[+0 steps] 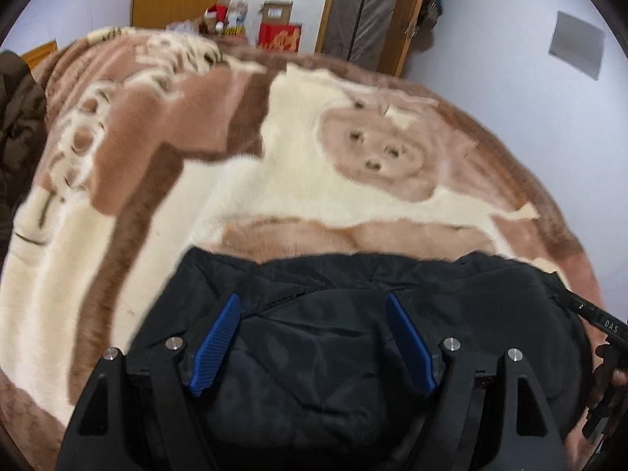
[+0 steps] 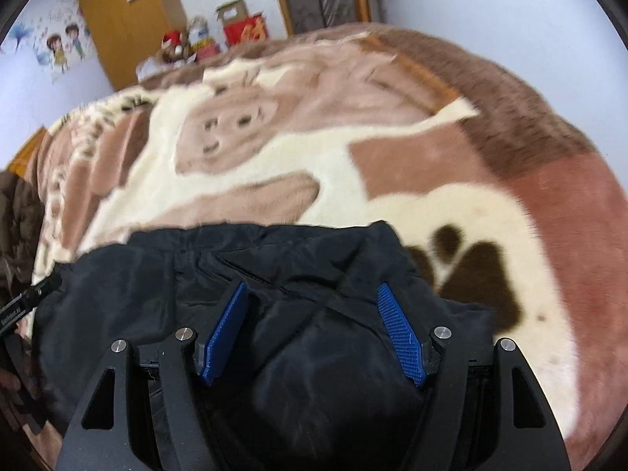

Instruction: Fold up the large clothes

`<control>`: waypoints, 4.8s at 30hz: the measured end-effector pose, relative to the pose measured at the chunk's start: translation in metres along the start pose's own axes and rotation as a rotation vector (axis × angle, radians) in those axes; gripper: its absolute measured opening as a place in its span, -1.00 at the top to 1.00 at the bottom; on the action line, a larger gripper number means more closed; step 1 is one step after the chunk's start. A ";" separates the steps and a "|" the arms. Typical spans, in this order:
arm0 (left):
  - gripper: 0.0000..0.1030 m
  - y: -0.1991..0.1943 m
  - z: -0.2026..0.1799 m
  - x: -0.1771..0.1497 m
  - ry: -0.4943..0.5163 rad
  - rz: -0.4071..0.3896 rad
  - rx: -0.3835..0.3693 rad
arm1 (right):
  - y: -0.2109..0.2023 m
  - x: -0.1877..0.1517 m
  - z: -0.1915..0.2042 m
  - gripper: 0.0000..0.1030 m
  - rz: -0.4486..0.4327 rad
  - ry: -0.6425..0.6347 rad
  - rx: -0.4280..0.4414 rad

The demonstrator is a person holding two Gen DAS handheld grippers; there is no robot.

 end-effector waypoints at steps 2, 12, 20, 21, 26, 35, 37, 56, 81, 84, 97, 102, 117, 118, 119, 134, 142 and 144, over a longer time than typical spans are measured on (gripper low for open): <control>-0.53 -0.023 0.004 0.003 0.017 -0.061 -0.018 | -0.017 0.001 0.001 -0.33 -0.035 -0.011 0.004; -0.69 0.053 0.052 -0.033 -0.050 0.072 0.093 | 0.044 -0.031 -0.052 -0.39 0.093 0.017 -0.107; -0.75 0.065 0.047 -0.031 -0.048 0.096 0.125 | 0.054 -0.032 -0.058 -0.41 0.126 0.042 -0.117; -0.74 0.060 0.049 -0.029 -0.046 0.097 0.131 | 0.049 -0.030 -0.058 -0.41 0.130 0.054 -0.113; -0.71 0.006 0.049 -0.013 -0.054 0.019 0.104 | -0.007 -0.008 -0.034 -0.41 0.030 0.056 -0.112; -0.71 -0.032 -0.081 -0.023 0.125 -0.038 -0.107 | 0.016 -0.030 0.071 -0.41 0.079 -0.143 0.001; -0.73 0.005 -0.091 -0.041 0.144 0.050 -0.065 | 0.037 -0.040 0.056 -0.41 0.094 -0.115 -0.013; -0.63 0.037 0.055 -0.032 -0.016 0.078 0.134 | 0.029 -0.037 -0.024 -0.42 0.036 -0.068 -0.092; -0.77 0.076 0.057 -0.048 -0.100 0.037 0.076 | 0.062 -0.043 -0.037 -0.42 -0.006 -0.041 -0.095; -0.77 0.077 0.057 -0.048 -0.098 0.040 0.078 | 0.062 -0.043 -0.037 -0.42 0.001 -0.042 -0.099; -0.71 0.004 0.065 -0.016 -0.035 0.034 0.144 | -0.012 -0.023 -0.009 -0.42 0.002 -0.058 -0.106; -0.71 -0.051 0.064 -0.015 0.031 -0.068 0.176 | -0.051 -0.041 -0.001 -0.42 -0.025 -0.095 -0.118; -0.71 -0.023 0.040 -0.062 0.079 0.015 0.164 | -0.041 -0.069 -0.003 -0.42 0.012 -0.150 -0.159; -0.71 -0.019 0.037 -0.064 0.081 0.018 0.159 | -0.037 -0.071 -0.009 -0.42 0.018 -0.131 -0.155; -0.71 -0.018 0.035 -0.065 0.082 0.019 0.157 | -0.035 -0.073 -0.013 -0.42 0.021 -0.116 -0.149; -0.66 -0.020 0.060 -0.037 -0.022 -0.014 0.078 | -0.048 -0.034 0.011 -0.36 -0.052 -0.096 -0.092; -0.32 0.040 0.049 -0.026 -0.011 0.067 0.067 | 0.033 -0.031 -0.025 -0.27 0.096 -0.070 -0.123; -0.32 0.053 0.042 -0.024 -0.018 0.078 0.040 | 0.042 -0.035 -0.040 -0.27 0.090 -0.020 -0.095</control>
Point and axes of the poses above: each gripper's, at about its wrist camera, not at the fingertips, and y roughly the way its jaws point, z to its left, x to its top, the point moved 9 cm from there along y, roughly the way its jaws point, and after that the axes turned 12 degrees about x, right-handed, at the moved point
